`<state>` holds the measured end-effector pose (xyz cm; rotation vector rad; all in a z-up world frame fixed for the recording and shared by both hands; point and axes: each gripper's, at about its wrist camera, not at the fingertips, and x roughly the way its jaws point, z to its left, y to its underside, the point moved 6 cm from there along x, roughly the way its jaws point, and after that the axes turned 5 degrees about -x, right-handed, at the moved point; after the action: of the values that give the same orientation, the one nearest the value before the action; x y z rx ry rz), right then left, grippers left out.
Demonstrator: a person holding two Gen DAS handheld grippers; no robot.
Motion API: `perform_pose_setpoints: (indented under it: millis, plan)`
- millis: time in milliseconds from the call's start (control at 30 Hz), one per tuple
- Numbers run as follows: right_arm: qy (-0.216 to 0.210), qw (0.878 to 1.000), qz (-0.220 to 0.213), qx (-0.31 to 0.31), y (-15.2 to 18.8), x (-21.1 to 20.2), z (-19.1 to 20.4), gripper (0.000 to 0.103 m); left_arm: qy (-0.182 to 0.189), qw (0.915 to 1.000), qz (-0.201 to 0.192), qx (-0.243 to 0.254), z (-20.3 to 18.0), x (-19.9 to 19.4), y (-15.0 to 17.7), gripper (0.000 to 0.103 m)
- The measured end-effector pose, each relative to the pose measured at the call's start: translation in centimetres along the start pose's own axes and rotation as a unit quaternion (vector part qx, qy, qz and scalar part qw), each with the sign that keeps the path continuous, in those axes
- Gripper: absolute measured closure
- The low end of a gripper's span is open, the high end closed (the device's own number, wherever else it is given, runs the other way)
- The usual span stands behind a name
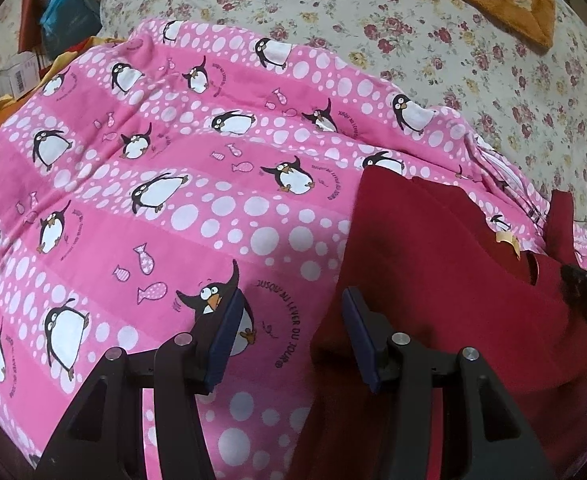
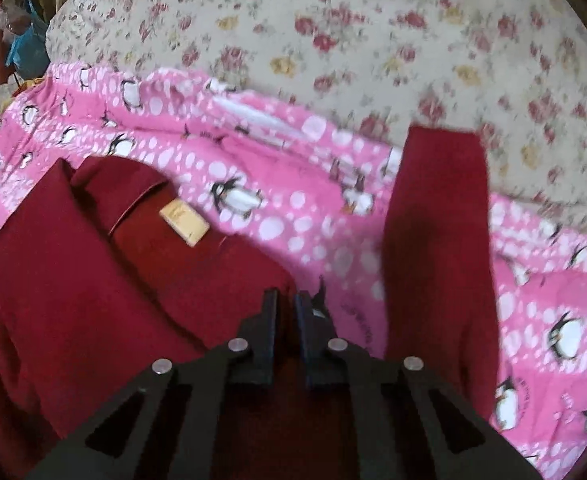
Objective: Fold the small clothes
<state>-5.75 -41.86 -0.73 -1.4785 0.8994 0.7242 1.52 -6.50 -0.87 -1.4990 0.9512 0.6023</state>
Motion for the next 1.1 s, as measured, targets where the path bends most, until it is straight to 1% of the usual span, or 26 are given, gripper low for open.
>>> perform_pose_setpoints:
  millis: [33,67,100,133,200,267,300,333,367,400,433,500,567,600,633,667,700,733,767,800,867,1000,1100]
  plan:
    - [0.008,1.000,-0.004,-0.001,-0.4,-0.1,0.0,0.101,-0.002,1.0000,-0.002,0.002,0.0,-0.1,0.0,0.072]
    - [0.045,0.999,-0.013,-0.006,-0.9,-0.3,-0.5,0.103,-0.003,1.0000,-0.004,0.005,-0.1,-0.2,0.0,0.072]
    - [0.068,0.997,-0.021,-0.008,-1.4,-0.6,-0.9,0.103,-0.003,0.9999,-0.006,0.007,-0.1,-0.3,-0.1,0.072]
    - [0.068,0.997,-0.028,0.004,-1.9,-0.9,-1.5,0.103,-0.003,0.9999,-0.009,0.010,-0.1,-0.4,-0.1,0.072]
    - [0.022,0.998,-0.021,0.047,-2.7,-0.7,-2.6,0.103,-0.003,0.9998,-0.010,0.015,-0.1,-0.5,-0.1,0.072]
    - [-0.024,0.997,-0.004,0.074,-2.8,-0.4,-2.7,0.103,-0.002,0.9999,-0.008,0.013,-0.1,-0.5,-0.2,0.072]
    - [-0.035,0.996,-0.006,0.076,-2.7,-0.4,-2.4,0.097,0.001,0.9999,-0.008,0.012,-0.1,-0.5,-0.2,0.072]
    - [-0.049,0.996,-0.007,0.072,-2.6,-0.4,-1.8,0.088,0.005,0.9999,-0.008,0.010,-0.1,-0.6,-0.2,0.072]
    - [-0.066,0.996,0.000,0.062,-2.1,-0.2,-0.9,0.052,0.007,0.9999,-0.009,0.010,-0.2,-0.7,-0.2,0.072]
    - [-0.080,0.995,0.017,0.054,-1.6,0.5,-0.1,0.020,0.008,0.9999,-0.009,0.011,-0.2,-0.8,-0.2,0.072]
    - [-0.081,0.995,0.023,0.048,-1.1,1.2,0.6,0.018,0.008,0.9999,-0.009,0.012,-0.2,-0.8,-0.1,0.072]
    - [-0.071,0.996,0.042,0.026,-0.5,2.5,1.4,0.018,0.008,0.9998,-0.008,0.015,-0.3,-0.8,0.0,0.072]
    - [-0.069,0.996,0.055,0.026,0.0,3.7,1.5,0.019,0.006,0.9998,-0.004,0.016,-0.2,-0.7,0.0,0.072]
    - [-0.074,0.995,0.058,0.035,0.1,4.2,1.4,0.023,0.006,0.9999,-0.001,0.016,-0.2,-0.6,0.0,0.072]
    - [-0.080,0.994,0.060,0.043,0.4,4.6,1.4,0.024,0.006,0.9999,0.001,0.015,-0.2,-0.5,0.0,0.072]
    - [-0.076,0.995,0.056,0.035,0.6,4.7,1.6,0.027,0.007,0.9999,0.002,0.013,-0.2,-0.5,0.0,0.072]
    - [-0.073,0.996,0.049,0.024,0.6,4.5,1.9,0.045,0.007,0.9999,0.003,0.012,-0.2,-0.5,0.0,0.072]
    - [-0.070,0.997,0.039,0.011,0.6,4.0,2.3,0.058,0.007,0.9999,0.002,0.013,-0.3,-0.5,0.0,0.072]
    - [-0.055,0.998,0.029,0.000,0.5,3.5,2.4,0.080,0.007,0.9999,0.001,0.013,-0.4,-0.5,0.0,0.072]
    - [-0.046,0.999,0.026,-0.005,0.4,3.3,2.4,0.089,0.007,0.9999,0.001,0.014,-0.4,-0.6,0.0,0.072]
    - [-0.041,0.999,0.021,-0.010,0.3,2.8,2.6,0.091,0.008,0.9999,0.000,0.012,-0.4,-0.7,0.0,0.072]
    - [-0.020,1.000,-0.007,-0.020,-0.7,1.2,2.7,0.092,0.012,0.9999,-0.006,0.003,0.0,-1.0,-0.2,0.072]
    - [0.010,0.999,-0.036,-0.037,-2.3,-0.1,2.6,0.092,0.015,0.9998,-0.010,-0.005,0.2,-1.3,-0.4,0.072]
